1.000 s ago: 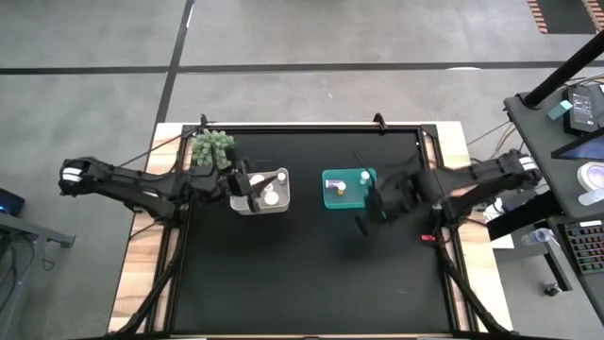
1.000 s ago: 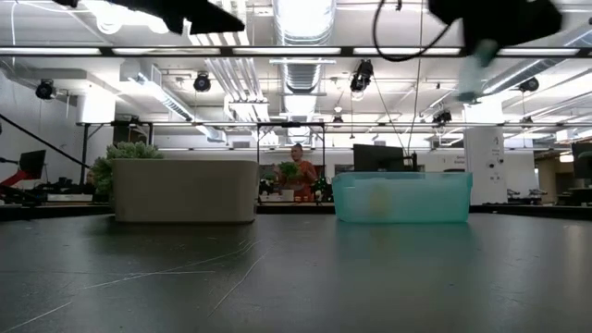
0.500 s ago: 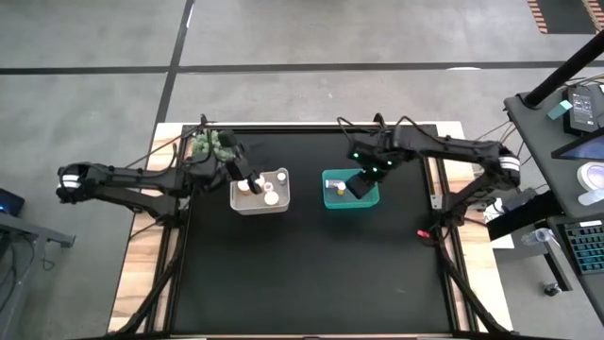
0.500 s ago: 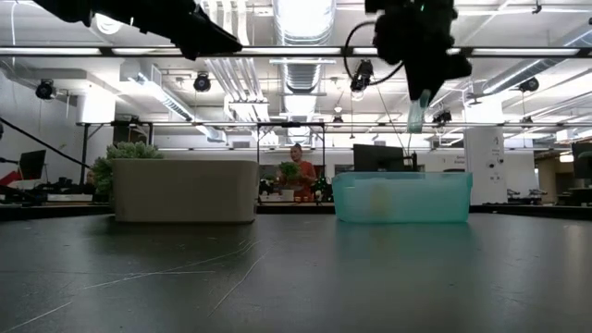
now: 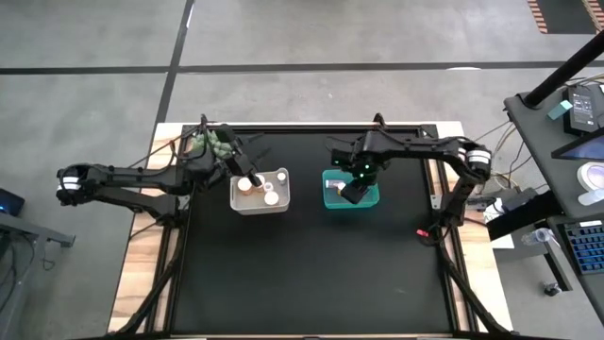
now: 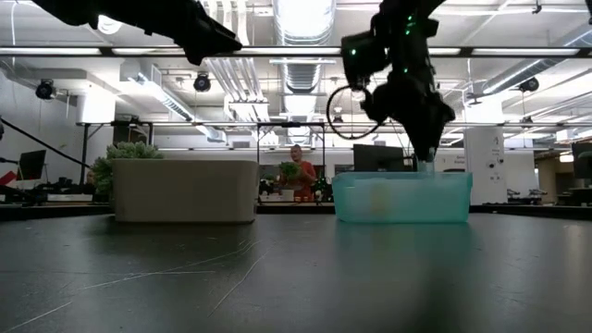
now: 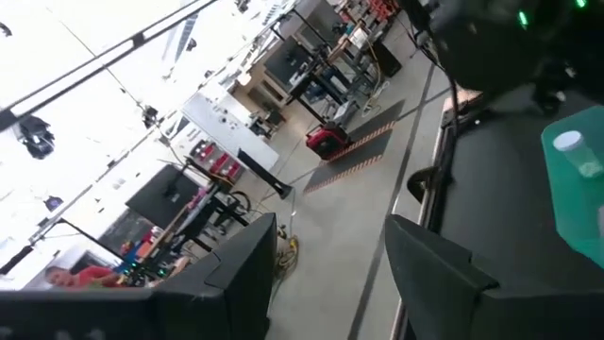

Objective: Pick and place medicine bottles into bin by pill shape (circle, oval)
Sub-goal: Put the small green tablet bottle into the green bin

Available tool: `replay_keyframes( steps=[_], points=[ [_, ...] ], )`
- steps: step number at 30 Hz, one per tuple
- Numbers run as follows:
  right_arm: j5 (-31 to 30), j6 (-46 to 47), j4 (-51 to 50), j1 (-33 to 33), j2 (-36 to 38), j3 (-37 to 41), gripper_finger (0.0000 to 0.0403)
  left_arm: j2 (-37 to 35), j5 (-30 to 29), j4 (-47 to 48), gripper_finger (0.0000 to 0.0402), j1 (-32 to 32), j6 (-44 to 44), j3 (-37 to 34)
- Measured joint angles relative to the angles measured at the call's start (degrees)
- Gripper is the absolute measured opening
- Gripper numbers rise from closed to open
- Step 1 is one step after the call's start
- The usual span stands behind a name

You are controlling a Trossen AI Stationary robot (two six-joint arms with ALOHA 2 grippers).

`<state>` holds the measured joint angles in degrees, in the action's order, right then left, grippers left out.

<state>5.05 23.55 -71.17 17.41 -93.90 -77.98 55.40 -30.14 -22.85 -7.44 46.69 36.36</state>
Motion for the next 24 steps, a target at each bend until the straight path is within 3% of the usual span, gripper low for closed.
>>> replay_keyframes(
  steps=[18, 24],
  points=[
    [-0.02, -3.79, 6.23, -0.01, -4.25, 0.49, 0.0110, -0.04, 0.01, -0.74, 0.0183, -0.07, 0.76, 0.02],
    [-0.03, -3.82, 6.84, 0.00, -4.41, 0.49, 0.0150, -0.04, -0.01, -0.74, 0.0183, -0.07, 0.73, 0.02]
  ],
)
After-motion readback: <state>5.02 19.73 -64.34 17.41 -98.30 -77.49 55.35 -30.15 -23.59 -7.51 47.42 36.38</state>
